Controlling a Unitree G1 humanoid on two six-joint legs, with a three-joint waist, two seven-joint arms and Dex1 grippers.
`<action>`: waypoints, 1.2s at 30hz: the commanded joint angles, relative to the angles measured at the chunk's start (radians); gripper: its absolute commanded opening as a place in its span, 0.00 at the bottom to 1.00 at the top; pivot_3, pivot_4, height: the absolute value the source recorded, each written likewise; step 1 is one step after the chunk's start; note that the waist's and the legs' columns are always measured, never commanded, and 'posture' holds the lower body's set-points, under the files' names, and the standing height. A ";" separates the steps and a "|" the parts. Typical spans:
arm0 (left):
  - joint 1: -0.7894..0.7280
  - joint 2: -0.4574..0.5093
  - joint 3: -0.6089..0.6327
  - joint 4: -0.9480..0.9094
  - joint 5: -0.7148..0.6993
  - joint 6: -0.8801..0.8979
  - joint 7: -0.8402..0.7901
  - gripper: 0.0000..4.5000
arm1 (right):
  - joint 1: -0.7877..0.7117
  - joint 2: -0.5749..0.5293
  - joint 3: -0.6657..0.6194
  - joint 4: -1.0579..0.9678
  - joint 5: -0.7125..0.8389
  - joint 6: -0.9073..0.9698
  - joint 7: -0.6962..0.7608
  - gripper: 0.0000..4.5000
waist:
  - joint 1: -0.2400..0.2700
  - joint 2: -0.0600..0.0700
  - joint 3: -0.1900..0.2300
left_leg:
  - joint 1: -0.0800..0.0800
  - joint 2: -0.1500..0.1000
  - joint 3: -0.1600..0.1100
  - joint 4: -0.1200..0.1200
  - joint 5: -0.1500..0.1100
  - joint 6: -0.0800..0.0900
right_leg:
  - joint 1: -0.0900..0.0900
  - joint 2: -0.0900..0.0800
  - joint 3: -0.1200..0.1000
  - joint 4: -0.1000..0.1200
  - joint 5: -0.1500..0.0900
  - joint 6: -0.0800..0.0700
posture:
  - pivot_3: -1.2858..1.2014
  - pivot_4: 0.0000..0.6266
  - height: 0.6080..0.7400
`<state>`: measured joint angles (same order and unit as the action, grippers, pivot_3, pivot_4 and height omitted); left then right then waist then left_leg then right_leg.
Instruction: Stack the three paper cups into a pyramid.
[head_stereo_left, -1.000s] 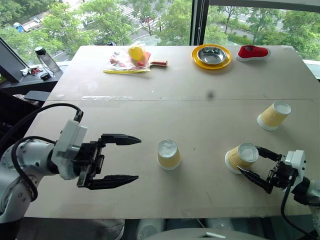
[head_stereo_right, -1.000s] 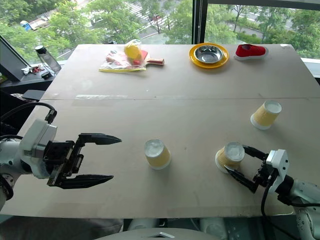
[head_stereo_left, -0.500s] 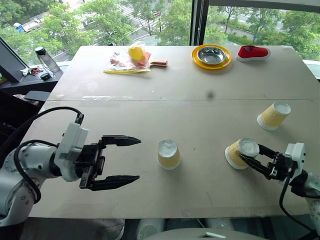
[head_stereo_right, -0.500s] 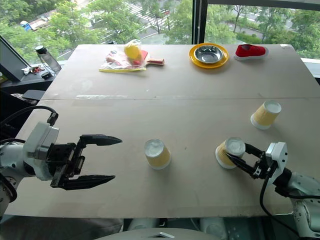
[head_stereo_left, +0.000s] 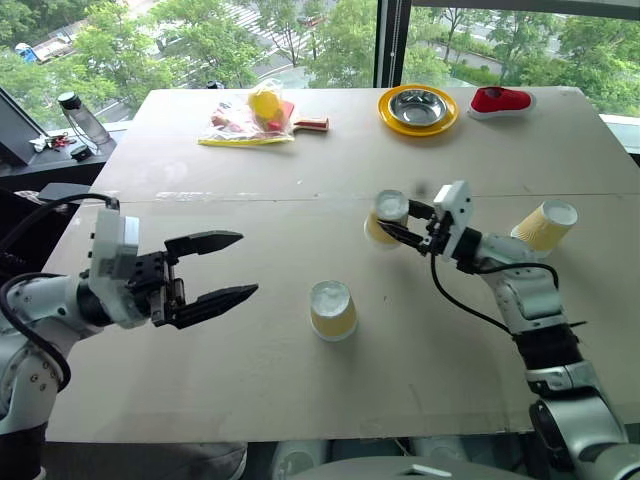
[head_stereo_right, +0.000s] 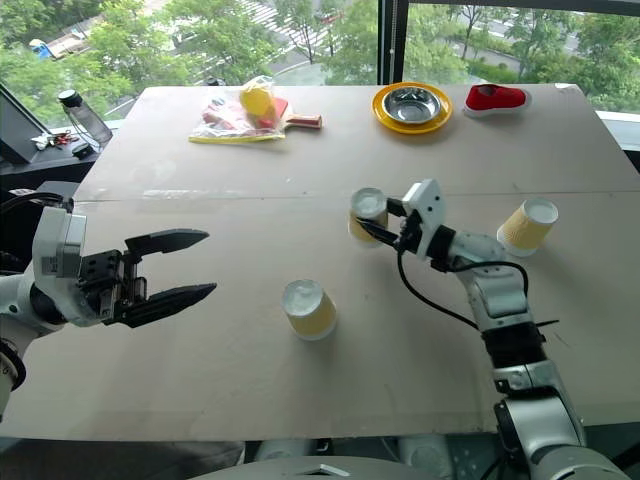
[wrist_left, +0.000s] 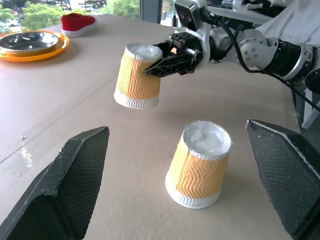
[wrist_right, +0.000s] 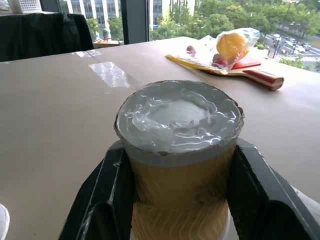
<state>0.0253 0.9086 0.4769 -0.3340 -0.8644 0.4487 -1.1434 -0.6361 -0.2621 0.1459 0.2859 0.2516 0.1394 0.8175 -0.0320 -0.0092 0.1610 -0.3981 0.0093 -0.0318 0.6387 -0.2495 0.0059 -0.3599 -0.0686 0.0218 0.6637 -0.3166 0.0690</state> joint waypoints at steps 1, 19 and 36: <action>-0.033 0.004 0.014 0.002 0.010 0.034 0.072 1.00 | -0.092 0.035 0.004 0.143 -0.034 -0.047 0.005 0.41 | -0.001 0.000 0.000 | -0.001 0.000 0.000 0.000 0.000 -0.001 | -0.001 0.000 0.000 0.000 0.000 0.000 | 0.52 0.24 1.00; -0.111 0.008 -0.059 0.020 0.041 0.057 0.040 1.00 | 0.086 -0.126 -0.084 -0.167 0.011 0.064 0.056 1.00 | -0.003 0.000 0.000 | -0.001 0.000 0.000 -0.001 0.000 0.001 | -0.004 0.000 0.000 0.005 0.000 0.000 | 0.52 0.24 1.00; -0.499 -0.020 -0.292 -0.059 -0.024 0.236 0.096 1.00 | 0.544 -0.252 -0.571 -0.575 0.030 0.110 -0.327 1.00 | -0.002 -0.001 0.000 | -0.001 -0.001 0.001 0.000 -0.001 0.001 | -0.003 0.002 0.002 0.006 0.000 0.000 | 0.52 0.24 1.00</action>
<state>-0.4498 0.8900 0.1832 -0.3748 -0.8715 0.6705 -1.0625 -0.0907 -0.5210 -0.3925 -0.2692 0.2783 0.2599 0.5205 -0.0339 -0.0104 0.1610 -0.3981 0.0084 -0.0301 0.6388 -0.2500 0.0072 -0.3630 -0.0658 0.0248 0.6708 -0.3167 0.0692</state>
